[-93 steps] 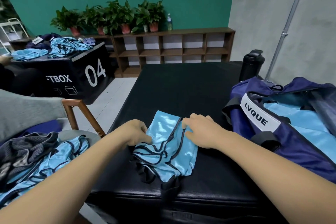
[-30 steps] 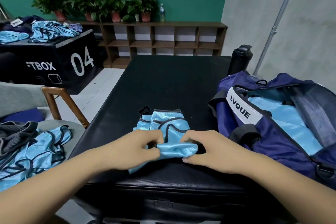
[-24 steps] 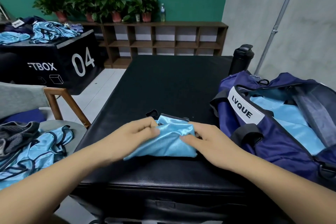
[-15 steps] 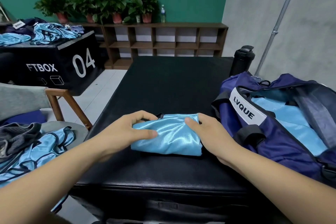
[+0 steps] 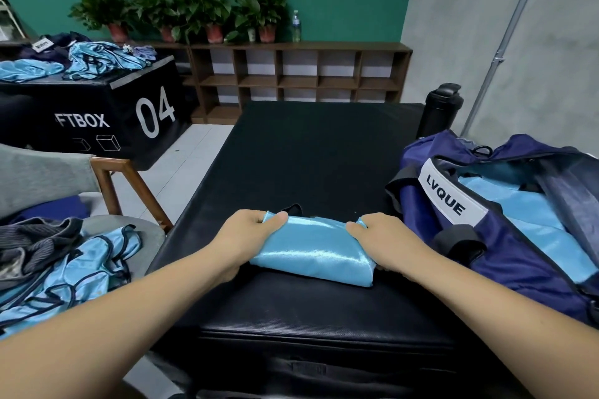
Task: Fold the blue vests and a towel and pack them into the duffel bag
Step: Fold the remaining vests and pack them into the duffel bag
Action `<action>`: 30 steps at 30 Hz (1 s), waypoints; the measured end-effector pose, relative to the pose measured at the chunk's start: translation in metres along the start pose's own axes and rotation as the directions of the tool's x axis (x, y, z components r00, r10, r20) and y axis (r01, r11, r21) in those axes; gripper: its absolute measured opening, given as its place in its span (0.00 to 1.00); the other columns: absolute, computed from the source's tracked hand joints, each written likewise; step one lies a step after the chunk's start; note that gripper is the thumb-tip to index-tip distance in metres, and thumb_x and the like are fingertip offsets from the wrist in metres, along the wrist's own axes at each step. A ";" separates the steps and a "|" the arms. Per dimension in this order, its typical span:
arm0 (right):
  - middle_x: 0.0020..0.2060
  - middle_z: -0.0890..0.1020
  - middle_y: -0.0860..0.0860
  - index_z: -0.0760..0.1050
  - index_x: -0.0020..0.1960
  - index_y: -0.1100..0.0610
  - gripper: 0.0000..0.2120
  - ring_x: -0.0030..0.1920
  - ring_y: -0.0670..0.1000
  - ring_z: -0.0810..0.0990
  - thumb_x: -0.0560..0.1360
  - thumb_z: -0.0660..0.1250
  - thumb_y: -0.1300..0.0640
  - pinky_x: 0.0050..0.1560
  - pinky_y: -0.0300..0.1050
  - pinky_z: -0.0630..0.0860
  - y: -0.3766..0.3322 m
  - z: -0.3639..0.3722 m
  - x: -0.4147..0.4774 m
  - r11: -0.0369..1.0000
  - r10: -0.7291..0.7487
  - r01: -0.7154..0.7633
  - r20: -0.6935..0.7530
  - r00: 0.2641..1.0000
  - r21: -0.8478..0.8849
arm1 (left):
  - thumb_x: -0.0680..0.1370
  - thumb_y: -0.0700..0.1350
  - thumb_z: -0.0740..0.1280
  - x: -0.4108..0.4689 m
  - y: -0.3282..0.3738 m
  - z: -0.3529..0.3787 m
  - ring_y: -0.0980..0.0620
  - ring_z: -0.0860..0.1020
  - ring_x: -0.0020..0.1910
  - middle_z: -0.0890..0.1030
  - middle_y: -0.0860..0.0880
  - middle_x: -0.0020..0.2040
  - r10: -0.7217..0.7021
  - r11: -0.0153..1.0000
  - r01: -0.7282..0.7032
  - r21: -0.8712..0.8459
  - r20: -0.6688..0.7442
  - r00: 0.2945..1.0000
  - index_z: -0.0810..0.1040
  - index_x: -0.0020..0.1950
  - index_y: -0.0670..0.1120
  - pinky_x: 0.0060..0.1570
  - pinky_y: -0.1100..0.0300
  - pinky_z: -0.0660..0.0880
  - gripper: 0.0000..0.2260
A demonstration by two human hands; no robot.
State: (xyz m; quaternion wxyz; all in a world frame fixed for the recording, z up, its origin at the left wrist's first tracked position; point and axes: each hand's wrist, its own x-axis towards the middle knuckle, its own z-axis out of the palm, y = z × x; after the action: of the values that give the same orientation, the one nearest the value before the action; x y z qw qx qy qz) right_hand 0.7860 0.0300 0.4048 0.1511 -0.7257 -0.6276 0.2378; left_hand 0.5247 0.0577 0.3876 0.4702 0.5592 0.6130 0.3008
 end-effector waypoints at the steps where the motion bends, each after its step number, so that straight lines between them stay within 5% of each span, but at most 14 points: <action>1: 0.39 0.79 0.50 0.68 0.40 0.55 0.20 0.36 0.51 0.74 0.84 0.57 0.44 0.36 0.48 0.68 -0.001 -0.002 -0.001 0.997 -0.007 0.007 -0.007 1.000 -0.076 | 0.79 0.65 0.71 0.002 0.000 0.000 0.50 0.75 0.35 0.80 0.49 0.36 0.006 1.000 -0.005 0.031 -0.021 1.000 0.80 0.43 0.39 0.41 0.55 0.70 0.27; 6: 0.44 0.76 0.49 0.67 0.45 0.52 0.11 0.43 0.53 0.76 0.82 0.59 0.47 0.39 0.51 0.70 -0.007 -0.006 -0.008 0.952 -0.109 0.091 -0.046 0.993 -0.292 | 0.78 0.64 0.72 0.003 0.004 0.000 0.51 0.61 0.35 0.62 0.52 0.33 0.082 0.977 -0.056 0.207 -0.120 0.989 0.59 0.36 0.48 0.37 0.54 0.58 0.29; 10: 0.55 0.72 0.46 0.70 0.60 0.50 0.08 0.56 0.54 0.74 0.82 0.61 0.53 0.52 0.51 0.71 -0.006 -0.010 0.001 0.933 -0.282 0.264 -0.042 0.958 -0.243 | 0.79 0.66 0.69 0.004 0.005 -0.005 0.53 0.68 0.34 0.70 0.55 0.31 0.128 0.950 -0.073 0.305 -0.166 0.978 0.68 0.35 0.48 0.36 0.56 0.66 0.25; 13: 0.56 0.76 0.44 0.76 0.59 0.47 0.10 0.57 0.50 0.77 0.83 0.60 0.45 0.62 0.53 0.75 -0.016 -0.010 0.010 0.938 -0.334 0.331 -0.017 0.942 -0.106 | 0.80 0.67 0.67 0.004 0.006 -0.012 0.54 0.74 0.34 0.79 0.53 0.35 0.139 0.932 -0.073 0.354 -0.164 0.977 0.74 0.39 0.48 0.37 0.58 0.71 0.23; 17: 0.54 0.78 0.43 0.78 0.60 0.45 0.28 0.55 0.47 0.78 0.75 0.60 0.25 0.59 0.51 0.78 -0.034 -0.006 0.016 0.929 -0.312 0.336 0.164 0.936 -0.153 | 0.79 0.66 0.68 0.003 0.006 -0.019 0.56 0.78 0.29 0.84 0.49 0.39 0.120 0.921 -0.055 0.387 -0.144 0.982 0.77 0.43 0.47 0.41 0.56 0.76 0.22; 26: 0.56 0.85 0.55 0.80 0.58 0.56 0.36 0.51 0.54 0.85 0.68 0.75 0.27 0.48 0.51 0.78 -0.048 -0.018 0.022 0.941 -0.184 0.280 0.404 0.896 -0.192 | 0.81 0.62 0.68 -0.004 0.001 -0.026 0.55 0.79 0.29 0.86 0.50 0.37 0.120 0.913 -0.081 0.401 -0.073 0.990 0.79 0.46 0.45 0.42 0.55 0.78 0.19; 30: 0.52 0.88 0.50 0.84 0.55 0.51 0.30 0.54 0.56 0.88 0.65 0.79 0.30 0.59 0.57 0.83 -0.047 -0.017 0.017 0.962 -0.138 0.242 0.537 0.833 -0.127 | 0.82 0.62 0.67 -0.007 0.000 -0.027 0.56 0.78 0.29 0.85 0.51 0.36 0.114 0.904 -0.086 0.418 -0.042 0.993 0.80 0.47 0.45 0.40 0.58 0.75 0.20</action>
State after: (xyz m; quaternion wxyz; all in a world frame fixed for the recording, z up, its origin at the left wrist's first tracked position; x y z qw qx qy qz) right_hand 0.7571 0.0559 0.4409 -0.0721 -0.5785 -0.7338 0.3488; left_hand 0.4998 0.0552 0.3991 0.3039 0.6670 0.6485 0.2054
